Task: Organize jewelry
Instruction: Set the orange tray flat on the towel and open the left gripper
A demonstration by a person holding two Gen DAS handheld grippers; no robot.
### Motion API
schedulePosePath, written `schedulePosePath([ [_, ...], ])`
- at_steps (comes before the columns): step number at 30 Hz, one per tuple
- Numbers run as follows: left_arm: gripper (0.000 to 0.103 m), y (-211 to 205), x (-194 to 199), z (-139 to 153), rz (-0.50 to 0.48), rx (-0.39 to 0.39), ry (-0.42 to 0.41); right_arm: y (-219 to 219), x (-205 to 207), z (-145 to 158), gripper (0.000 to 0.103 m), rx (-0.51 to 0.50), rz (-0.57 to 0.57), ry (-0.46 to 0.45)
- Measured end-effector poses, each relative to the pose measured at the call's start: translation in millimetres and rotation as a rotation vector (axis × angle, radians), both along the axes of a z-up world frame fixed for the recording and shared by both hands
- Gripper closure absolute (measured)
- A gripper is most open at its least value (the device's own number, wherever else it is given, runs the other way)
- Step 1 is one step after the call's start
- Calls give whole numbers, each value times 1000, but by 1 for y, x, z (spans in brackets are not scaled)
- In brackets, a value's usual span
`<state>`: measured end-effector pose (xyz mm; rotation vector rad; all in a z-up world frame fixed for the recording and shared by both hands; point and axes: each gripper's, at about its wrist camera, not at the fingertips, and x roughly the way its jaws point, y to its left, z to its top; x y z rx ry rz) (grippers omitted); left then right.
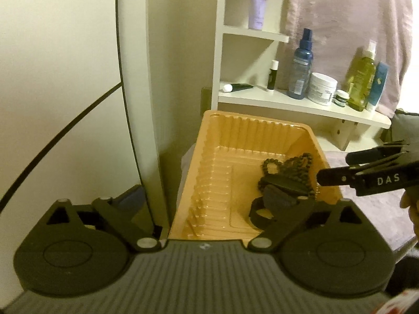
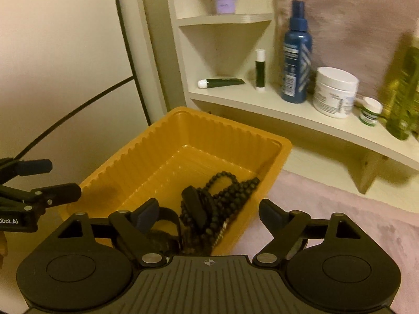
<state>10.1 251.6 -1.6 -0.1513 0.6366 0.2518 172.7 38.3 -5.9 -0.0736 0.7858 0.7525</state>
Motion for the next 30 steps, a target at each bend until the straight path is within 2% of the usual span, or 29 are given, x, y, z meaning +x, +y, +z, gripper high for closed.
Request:
schedulePosePath([
  [2,0,-6,-3,4,4,14,-3,-8,-6,2,16,6,-16,9],
  [8,0,-24,-11,12,-6,24,2,-41,-23,7,14,35,-108,63],
  [14,0,-45,-19,21,-15,-13,8,-79,-41,12,10,71,-191,125],
  [20,0,-66,-25,29,-13,-12,44,-106,-66,22,10,46,-236,114],
  [30,1,-109,-39,37,-69,-17,73,-146,-101,24,10,11,-300,117],
])
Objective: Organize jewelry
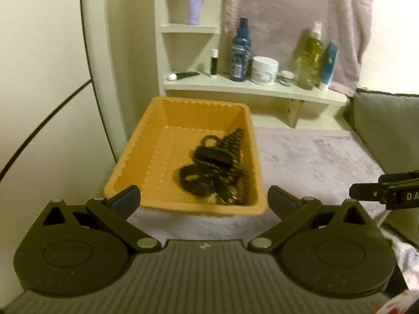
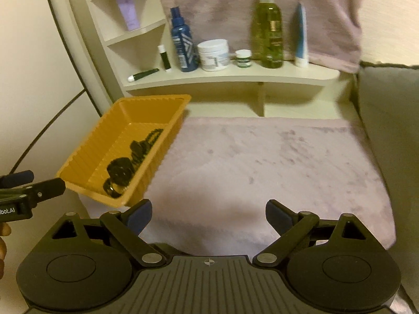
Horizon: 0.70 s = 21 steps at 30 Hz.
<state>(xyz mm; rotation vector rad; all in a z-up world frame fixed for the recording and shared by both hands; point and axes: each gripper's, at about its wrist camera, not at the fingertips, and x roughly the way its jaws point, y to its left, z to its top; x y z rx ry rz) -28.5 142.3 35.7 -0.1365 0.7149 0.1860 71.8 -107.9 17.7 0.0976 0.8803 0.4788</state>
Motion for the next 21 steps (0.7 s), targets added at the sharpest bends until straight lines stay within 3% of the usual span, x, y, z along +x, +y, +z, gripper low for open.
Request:
schedulePosePath([
  [13,1,-49,-15,-8,-62,-7,52,-40,-42,-4,10,-9,-46,45],
  [21,1,-67,-20,-12,-56,7,73,-55,-55,-3,10,-21,-95,23],
])
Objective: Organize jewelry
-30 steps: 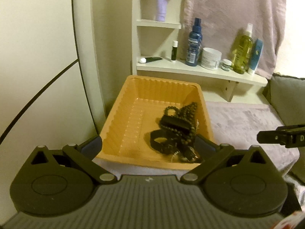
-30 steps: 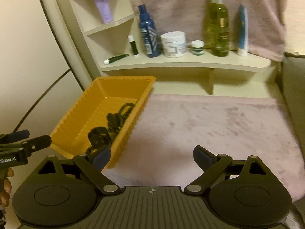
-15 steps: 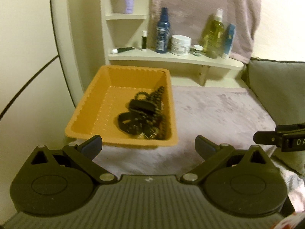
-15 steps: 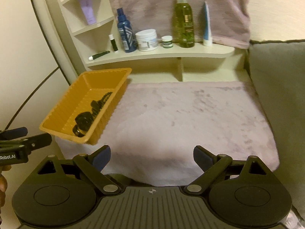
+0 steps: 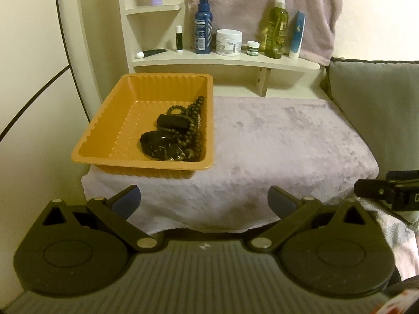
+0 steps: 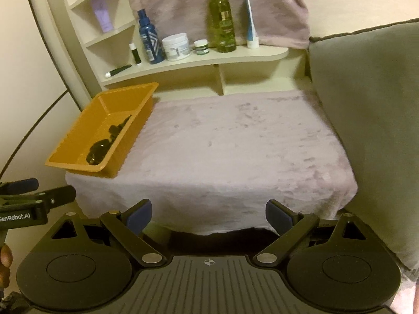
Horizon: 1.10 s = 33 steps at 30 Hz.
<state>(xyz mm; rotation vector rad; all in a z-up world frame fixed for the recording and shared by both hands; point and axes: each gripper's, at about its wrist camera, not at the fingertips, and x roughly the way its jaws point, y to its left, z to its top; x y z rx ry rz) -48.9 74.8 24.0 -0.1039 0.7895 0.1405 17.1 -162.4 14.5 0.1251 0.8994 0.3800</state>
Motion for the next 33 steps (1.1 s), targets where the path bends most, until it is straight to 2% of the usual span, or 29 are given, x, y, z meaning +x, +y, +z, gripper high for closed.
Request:
schedulePosePath([
  [33,0,-14,0,-9,-24,-9,19,0,-3,-7,10,-29,5,3],
])
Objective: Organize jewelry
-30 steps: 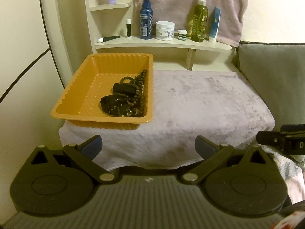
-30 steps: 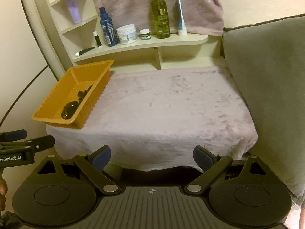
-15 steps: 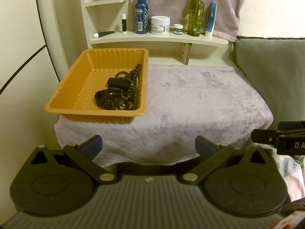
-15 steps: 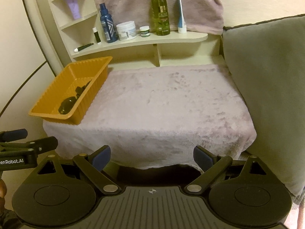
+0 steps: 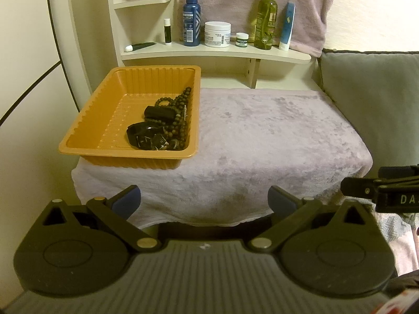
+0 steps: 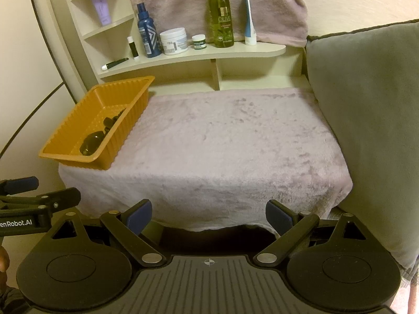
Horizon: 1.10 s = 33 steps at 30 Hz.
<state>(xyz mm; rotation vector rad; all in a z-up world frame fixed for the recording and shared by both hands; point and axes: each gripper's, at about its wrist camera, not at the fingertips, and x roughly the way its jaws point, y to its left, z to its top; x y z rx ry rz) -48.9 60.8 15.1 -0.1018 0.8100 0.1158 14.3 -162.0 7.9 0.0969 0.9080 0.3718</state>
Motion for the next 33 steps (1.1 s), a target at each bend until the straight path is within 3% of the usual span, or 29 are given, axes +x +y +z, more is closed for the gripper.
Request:
schedulePosePath([
  [33,0,-3,1,2,-10,1,-4,1,0,-1,10,-1,2,-1],
])
